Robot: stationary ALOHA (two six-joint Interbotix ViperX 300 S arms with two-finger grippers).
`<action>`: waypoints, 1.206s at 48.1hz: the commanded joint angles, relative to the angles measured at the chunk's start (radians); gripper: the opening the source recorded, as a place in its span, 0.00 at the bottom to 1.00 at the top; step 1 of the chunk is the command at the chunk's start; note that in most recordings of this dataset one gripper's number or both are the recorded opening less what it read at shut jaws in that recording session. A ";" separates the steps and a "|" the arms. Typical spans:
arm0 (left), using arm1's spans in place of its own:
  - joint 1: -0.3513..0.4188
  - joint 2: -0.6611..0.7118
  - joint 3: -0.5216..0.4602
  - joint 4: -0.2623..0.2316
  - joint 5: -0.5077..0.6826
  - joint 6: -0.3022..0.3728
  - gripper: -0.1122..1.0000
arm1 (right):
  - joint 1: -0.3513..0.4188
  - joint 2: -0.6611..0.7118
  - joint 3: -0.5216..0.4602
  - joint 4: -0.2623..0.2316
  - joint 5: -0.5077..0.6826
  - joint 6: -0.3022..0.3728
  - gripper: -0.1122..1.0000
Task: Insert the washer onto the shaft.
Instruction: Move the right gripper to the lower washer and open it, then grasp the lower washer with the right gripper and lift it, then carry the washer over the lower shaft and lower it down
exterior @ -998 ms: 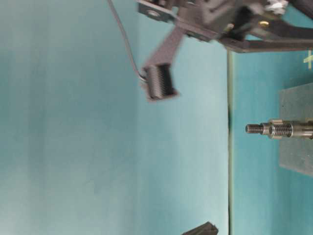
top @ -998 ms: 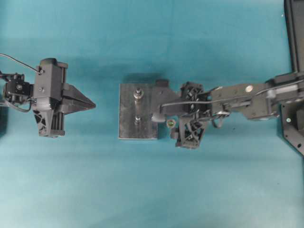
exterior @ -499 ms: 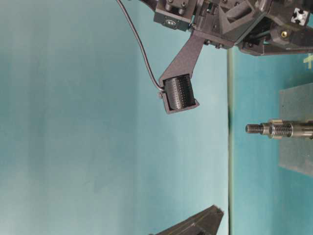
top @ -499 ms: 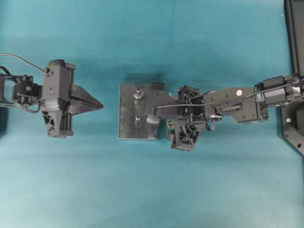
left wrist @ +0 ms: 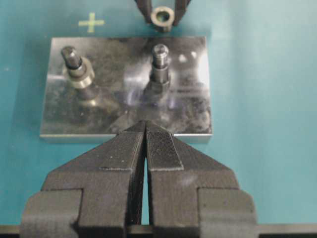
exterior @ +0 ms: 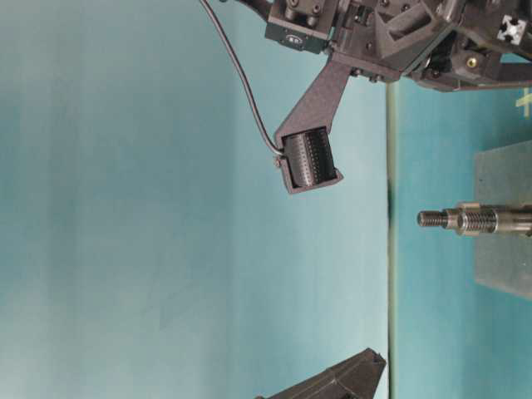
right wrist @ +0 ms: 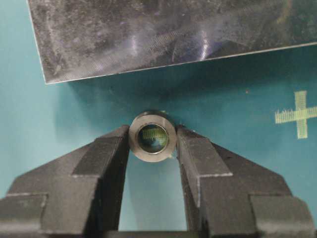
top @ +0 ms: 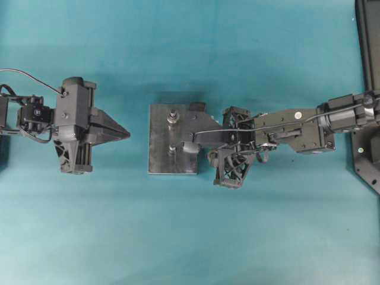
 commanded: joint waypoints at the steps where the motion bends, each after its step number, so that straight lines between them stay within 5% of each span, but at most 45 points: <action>1: -0.002 -0.011 -0.014 0.003 -0.009 -0.002 0.10 | 0.000 -0.048 -0.015 -0.002 0.020 0.011 0.40; 23: -0.002 -0.006 -0.014 0.003 -0.011 -0.002 0.10 | -0.002 -0.140 -0.175 -0.031 0.170 -0.006 0.40; 58: -0.002 -0.017 -0.009 0.003 -0.011 0.000 0.10 | -0.003 -0.028 -0.304 -0.035 0.123 -0.012 0.40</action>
